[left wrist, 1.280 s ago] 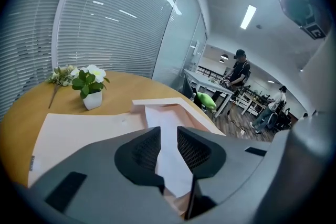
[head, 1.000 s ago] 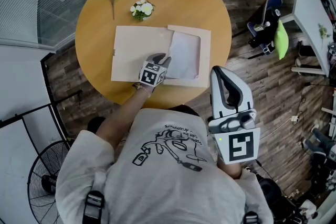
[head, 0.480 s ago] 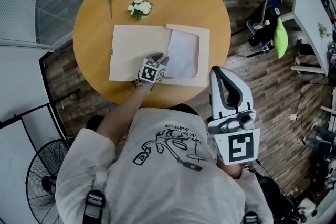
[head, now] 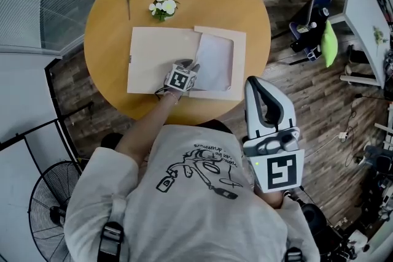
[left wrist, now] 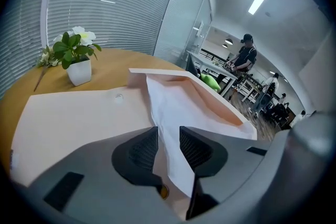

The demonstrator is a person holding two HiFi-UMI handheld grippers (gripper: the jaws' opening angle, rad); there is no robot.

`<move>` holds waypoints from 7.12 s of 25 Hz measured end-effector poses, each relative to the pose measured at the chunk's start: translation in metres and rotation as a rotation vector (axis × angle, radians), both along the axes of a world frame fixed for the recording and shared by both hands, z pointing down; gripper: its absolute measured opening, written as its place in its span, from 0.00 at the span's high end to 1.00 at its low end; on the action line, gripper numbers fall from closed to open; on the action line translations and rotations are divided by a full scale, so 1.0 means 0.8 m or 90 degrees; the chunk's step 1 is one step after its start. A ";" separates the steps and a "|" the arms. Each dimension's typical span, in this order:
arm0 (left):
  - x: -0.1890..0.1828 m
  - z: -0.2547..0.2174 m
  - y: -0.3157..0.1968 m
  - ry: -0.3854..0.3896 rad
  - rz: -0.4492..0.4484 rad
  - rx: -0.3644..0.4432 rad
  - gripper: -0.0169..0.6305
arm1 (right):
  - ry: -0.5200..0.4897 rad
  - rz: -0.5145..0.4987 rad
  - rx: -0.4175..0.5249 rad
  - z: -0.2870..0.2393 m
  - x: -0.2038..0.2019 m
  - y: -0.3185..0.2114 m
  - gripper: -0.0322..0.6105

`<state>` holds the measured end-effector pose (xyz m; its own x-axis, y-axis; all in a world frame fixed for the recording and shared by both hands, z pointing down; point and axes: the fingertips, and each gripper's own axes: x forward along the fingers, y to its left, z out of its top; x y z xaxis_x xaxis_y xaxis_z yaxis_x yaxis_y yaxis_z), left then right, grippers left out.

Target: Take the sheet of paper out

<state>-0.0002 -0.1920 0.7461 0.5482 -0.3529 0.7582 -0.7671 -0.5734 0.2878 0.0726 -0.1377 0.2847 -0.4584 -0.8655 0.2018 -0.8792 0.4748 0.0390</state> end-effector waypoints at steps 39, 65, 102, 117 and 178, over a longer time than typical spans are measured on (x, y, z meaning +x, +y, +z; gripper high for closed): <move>0.006 0.039 0.009 -0.049 -0.010 -0.045 0.94 | 0.005 0.001 -0.011 0.010 0.007 0.001 0.94; 0.004 -0.034 -0.003 0.035 -0.054 -0.002 0.94 | -0.001 0.001 -0.001 0.001 0.001 0.014 0.94; -0.010 -0.143 0.019 0.114 -0.105 0.071 0.94 | -0.004 -0.005 0.021 -0.011 0.003 0.051 0.94; -0.013 -0.201 0.038 0.154 -0.128 0.102 0.94 | -0.009 -0.008 0.023 -0.013 0.011 0.060 0.94; -0.040 -0.557 0.074 0.300 -0.135 0.381 0.94 | -0.005 -0.008 0.033 -0.024 0.015 0.065 0.94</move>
<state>-0.0324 -0.1330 0.3002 0.6396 -0.7605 0.1118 -0.7516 -0.5882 0.2986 0.0846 -0.0855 0.2658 -0.4708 -0.8689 0.1527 -0.8736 0.4834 0.0571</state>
